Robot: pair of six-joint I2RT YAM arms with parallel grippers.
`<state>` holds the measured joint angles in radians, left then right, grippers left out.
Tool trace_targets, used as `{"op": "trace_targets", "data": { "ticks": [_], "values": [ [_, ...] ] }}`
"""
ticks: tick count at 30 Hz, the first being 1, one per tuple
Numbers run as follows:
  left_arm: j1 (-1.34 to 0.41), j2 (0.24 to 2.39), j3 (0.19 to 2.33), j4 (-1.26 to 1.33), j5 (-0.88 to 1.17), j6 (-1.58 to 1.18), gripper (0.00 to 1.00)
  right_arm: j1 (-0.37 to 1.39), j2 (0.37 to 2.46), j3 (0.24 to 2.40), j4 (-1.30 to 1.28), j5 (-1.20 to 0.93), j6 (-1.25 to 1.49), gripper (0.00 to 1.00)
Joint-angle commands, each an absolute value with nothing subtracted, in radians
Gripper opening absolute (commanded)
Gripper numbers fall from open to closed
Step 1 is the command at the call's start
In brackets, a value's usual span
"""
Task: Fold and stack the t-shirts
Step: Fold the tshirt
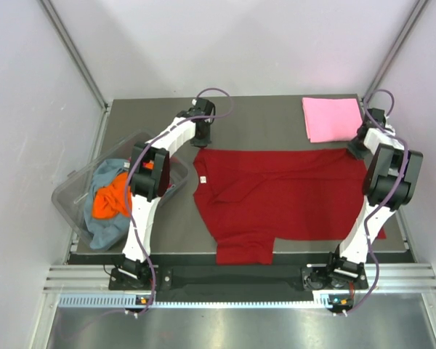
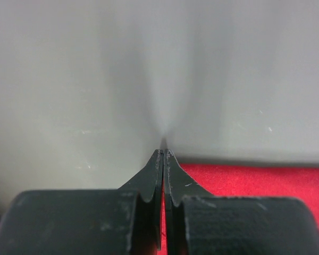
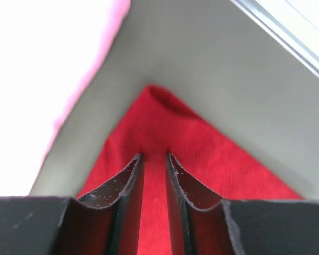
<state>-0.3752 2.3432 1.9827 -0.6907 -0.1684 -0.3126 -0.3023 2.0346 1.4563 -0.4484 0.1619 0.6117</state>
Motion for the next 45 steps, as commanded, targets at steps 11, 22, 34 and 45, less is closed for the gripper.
{"op": "trace_targets", "data": {
  "ticks": [11, 22, 34, 45],
  "values": [
    [-0.351, 2.291, 2.137, -0.683, -0.168, -0.285, 0.27, -0.305, 2.008, 1.597, -0.482, 0.111, 0.529, 0.25],
    [-0.351, 1.893, 1.901, -0.726, 0.027, -0.282, 0.37, -0.154, 1.585, 1.221, -0.442, -0.112, 0.609, 0.45],
    [-0.365, 1.513, 1.316, -0.555, 0.311, -0.374, 0.33, 0.316, 1.399, 0.832, -0.146, -0.117, 0.922, 0.43],
    [-0.377, 1.450, 1.060, -0.405, 0.345, -0.494, 0.33, 0.570, 1.637, 0.885, -0.008, -0.034, 1.069, 0.41]
  ]
}}
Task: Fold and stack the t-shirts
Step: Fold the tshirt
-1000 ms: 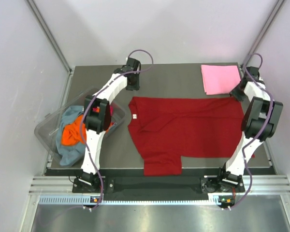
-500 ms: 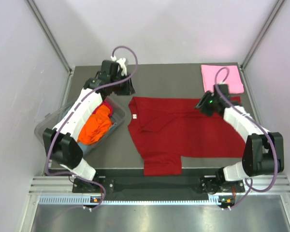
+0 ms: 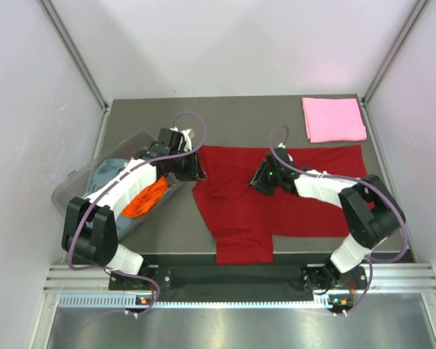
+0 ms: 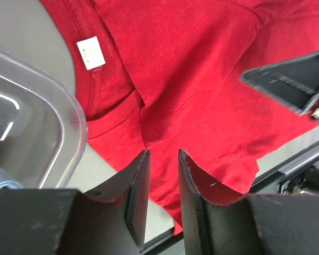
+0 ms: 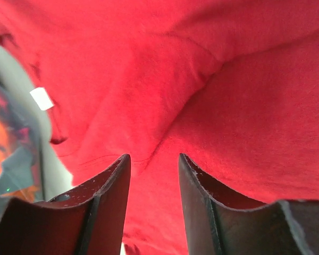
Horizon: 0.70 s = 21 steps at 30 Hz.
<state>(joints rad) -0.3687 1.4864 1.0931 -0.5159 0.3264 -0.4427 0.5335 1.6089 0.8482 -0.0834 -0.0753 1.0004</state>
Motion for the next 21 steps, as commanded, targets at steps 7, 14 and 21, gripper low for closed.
{"op": "trace_targets", "data": {
  "ticks": [7, 14, 21],
  "values": [
    [-0.406, 1.471, 0.959, -0.290, 0.353, -0.592, 0.33, 0.637, 1.683, 0.885, 0.029, 0.018, 1.135, 0.40],
    [-0.472, 1.479, 0.922, -0.279, 0.263, -0.623, 0.35, 0.647, 1.703, 0.896, 0.011, 0.054, 1.152, 0.37],
    [-0.492, 1.480, 0.854, -0.221, 0.230, -0.663, 0.38, 0.647, 1.735, 0.920, 0.018, 0.044, 1.143, 0.22]
  ]
}}
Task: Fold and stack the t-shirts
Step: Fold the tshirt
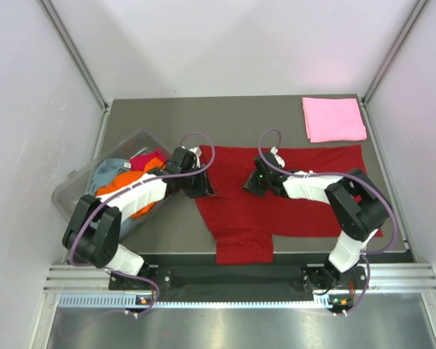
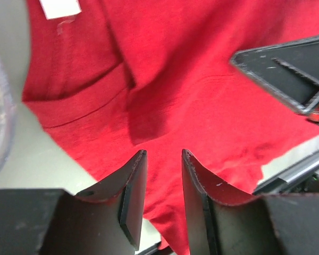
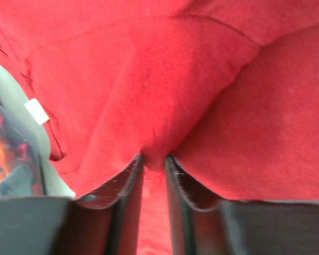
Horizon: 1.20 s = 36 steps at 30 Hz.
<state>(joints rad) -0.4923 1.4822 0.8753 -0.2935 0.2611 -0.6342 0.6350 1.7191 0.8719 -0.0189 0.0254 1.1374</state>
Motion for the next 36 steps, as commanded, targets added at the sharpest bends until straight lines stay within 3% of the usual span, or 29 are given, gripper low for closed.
{"op": "trace_targets", "data": {
  "ticks": [1, 5, 16, 31, 36],
  "values": [
    [-0.492, 1.486, 0.853, -0.222, 0.226, -0.663, 0.38, 0.647, 1.732, 0.923, 0.009, 0.043, 1.143, 0.18],
    [-0.492, 1.499, 0.847, -0.235, 0.204, -0.653, 0.38, 0.647, 1.686, 0.956, -0.070, 0.080, 1.094, 0.00],
    [-0.508, 1.522, 0.819, -0.187, 0.189, -0.681, 0.38, 0.647, 1.591, 0.899, -0.170, 0.112, 1.045, 0.00],
    [-0.561, 1.620, 0.833, -0.143, 0.158, -0.716, 0.36, 0.647, 1.620, 0.922, -0.198, 0.121, 0.999, 0.00],
    [-0.575, 1.657, 0.847, -0.132, 0.156, -0.726, 0.31, 0.647, 1.620, 0.940, -0.218, 0.118, 0.989, 0.05]
  ]
}}
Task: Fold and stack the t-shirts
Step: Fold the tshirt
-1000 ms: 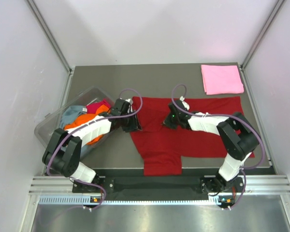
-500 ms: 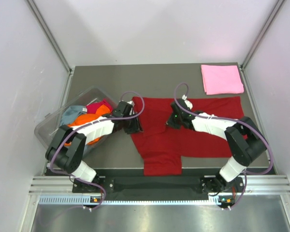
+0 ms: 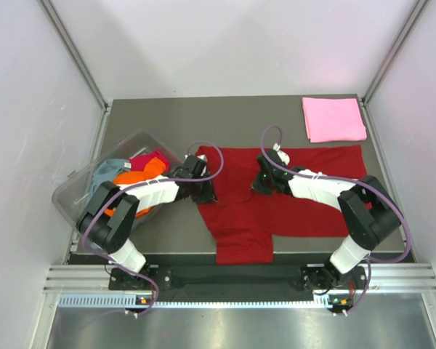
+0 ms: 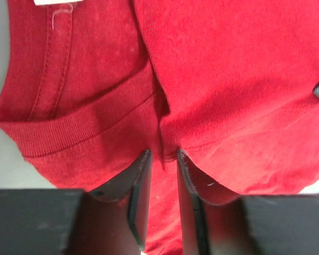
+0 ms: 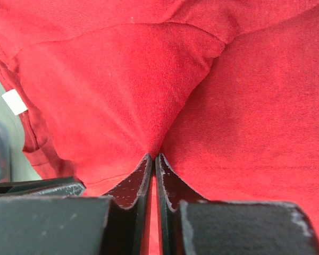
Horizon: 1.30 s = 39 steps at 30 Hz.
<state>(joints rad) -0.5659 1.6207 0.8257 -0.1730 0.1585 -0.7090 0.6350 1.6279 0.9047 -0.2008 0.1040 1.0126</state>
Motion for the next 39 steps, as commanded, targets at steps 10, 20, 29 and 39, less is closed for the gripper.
{"op": "trace_targets", "data": {
  "ticks": [10, 20, 29, 39],
  "values": [
    [-0.607, 1.631, 0.899, -0.227, 0.100, -0.739, 0.00, 0.647, 1.615, 0.979, -0.270, 0.126, 0.963, 0.02],
    [-0.644, 1.571, 0.919, -0.293, 0.008, -0.755, 0.00, 0.649, 1.611, 0.997, -0.304, 0.118, 0.963, 0.01],
    [-0.676, 1.568, 0.908, -0.307, -0.037, -0.778, 0.00, 0.649, 1.628, 1.026, -0.357, 0.124, 0.939, 0.03],
    [-0.676, 1.580, 0.931, -0.270, -0.017, -0.759, 0.31, 0.649, 1.606, 1.032, -0.374, 0.123, 0.885, 0.33]
  ]
}}
